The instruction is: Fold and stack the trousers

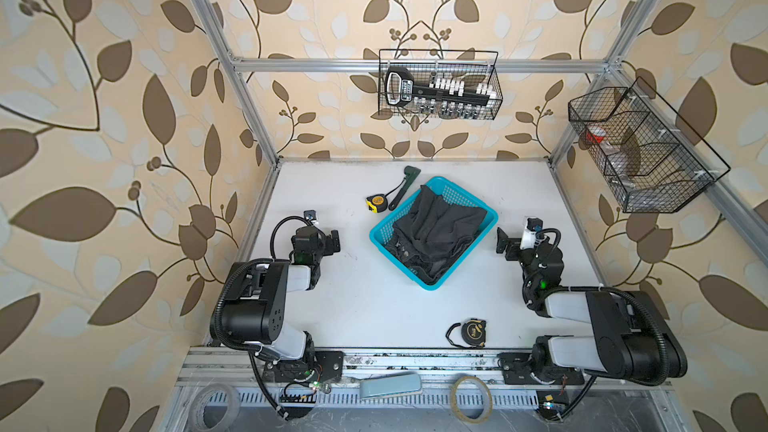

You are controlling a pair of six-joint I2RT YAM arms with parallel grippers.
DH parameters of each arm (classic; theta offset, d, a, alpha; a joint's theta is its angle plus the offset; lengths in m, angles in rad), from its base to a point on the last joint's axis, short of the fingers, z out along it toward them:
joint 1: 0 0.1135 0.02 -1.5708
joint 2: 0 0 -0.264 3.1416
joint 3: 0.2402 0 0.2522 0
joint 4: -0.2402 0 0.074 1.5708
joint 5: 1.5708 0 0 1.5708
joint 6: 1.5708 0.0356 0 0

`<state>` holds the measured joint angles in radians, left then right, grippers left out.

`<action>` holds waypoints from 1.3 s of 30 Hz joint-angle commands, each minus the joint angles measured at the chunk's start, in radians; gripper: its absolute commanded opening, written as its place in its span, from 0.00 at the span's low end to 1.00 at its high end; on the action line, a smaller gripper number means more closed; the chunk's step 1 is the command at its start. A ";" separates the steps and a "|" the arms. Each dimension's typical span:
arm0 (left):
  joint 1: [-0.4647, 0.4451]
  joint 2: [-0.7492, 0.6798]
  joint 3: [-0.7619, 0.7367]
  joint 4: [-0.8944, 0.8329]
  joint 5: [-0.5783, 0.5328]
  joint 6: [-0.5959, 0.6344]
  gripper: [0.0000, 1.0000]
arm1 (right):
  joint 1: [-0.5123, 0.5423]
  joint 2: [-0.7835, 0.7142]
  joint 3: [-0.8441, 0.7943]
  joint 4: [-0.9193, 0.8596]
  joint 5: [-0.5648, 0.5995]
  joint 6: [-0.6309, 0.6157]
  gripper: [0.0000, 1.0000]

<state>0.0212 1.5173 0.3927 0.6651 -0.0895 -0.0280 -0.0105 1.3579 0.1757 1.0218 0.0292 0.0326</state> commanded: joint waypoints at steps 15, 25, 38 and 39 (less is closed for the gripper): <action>0.005 -0.022 0.011 0.037 -0.008 0.003 0.99 | 0.001 0.001 0.000 0.030 -0.011 -0.011 1.00; 0.004 -0.019 0.014 0.034 -0.004 0.002 0.99 | 0.004 0.004 0.004 0.023 0.025 -0.002 1.00; -0.004 -0.187 0.091 -0.196 -0.044 0.005 0.99 | -0.004 -0.204 0.024 -0.168 0.034 0.008 1.00; -0.004 -0.227 0.102 -0.234 -0.052 -0.006 0.99 | -0.006 -0.245 0.033 -0.213 0.034 0.009 1.00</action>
<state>0.0204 1.3930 0.4362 0.5106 -0.0994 -0.0284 -0.0177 1.1851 0.1780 0.9123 0.0475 0.0513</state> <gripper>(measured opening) 0.990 0.995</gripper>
